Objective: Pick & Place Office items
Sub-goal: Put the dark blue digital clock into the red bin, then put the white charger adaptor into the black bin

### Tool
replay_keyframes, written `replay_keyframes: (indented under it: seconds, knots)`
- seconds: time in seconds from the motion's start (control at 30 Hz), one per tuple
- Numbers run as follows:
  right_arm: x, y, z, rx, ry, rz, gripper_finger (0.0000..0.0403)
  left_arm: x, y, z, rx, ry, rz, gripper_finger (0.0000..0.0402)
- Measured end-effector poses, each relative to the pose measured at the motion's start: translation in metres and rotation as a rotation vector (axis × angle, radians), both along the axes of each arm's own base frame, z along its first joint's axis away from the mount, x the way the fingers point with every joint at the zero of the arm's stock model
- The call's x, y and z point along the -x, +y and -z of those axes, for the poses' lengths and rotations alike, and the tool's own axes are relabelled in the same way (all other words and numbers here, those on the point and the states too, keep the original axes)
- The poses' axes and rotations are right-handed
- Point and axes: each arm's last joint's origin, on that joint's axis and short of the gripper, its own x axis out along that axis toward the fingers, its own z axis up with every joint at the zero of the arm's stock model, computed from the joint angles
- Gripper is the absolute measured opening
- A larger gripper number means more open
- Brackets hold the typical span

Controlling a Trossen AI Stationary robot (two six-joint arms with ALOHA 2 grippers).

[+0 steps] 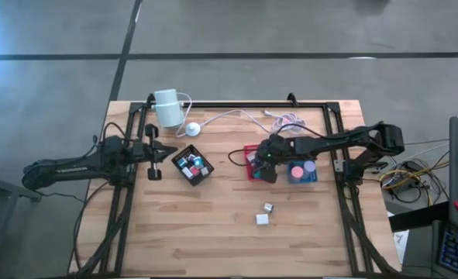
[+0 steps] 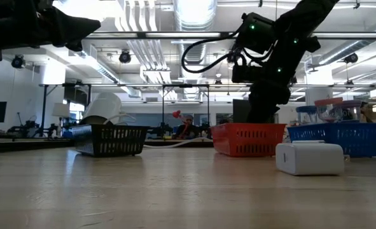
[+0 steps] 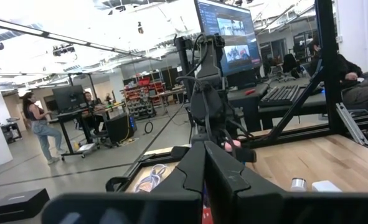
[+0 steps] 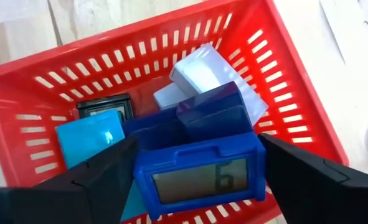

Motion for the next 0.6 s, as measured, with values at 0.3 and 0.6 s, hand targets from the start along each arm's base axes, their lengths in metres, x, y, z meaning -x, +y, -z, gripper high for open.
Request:
replay_keyframes:
  seconds: [0.3,0.6]
  knots:
    - [0.002,0.001,-0.009,-0.003,-0.038,-0.010,0.0359,0.000,0.000,0.000,0.000,0.000,0.000,0.0014]
    - [0.013,0.005,-0.045,-0.002,-0.181,-0.030,0.0346,0.000,0.000,0.001,0.001,0.006,0.000,0.0014]
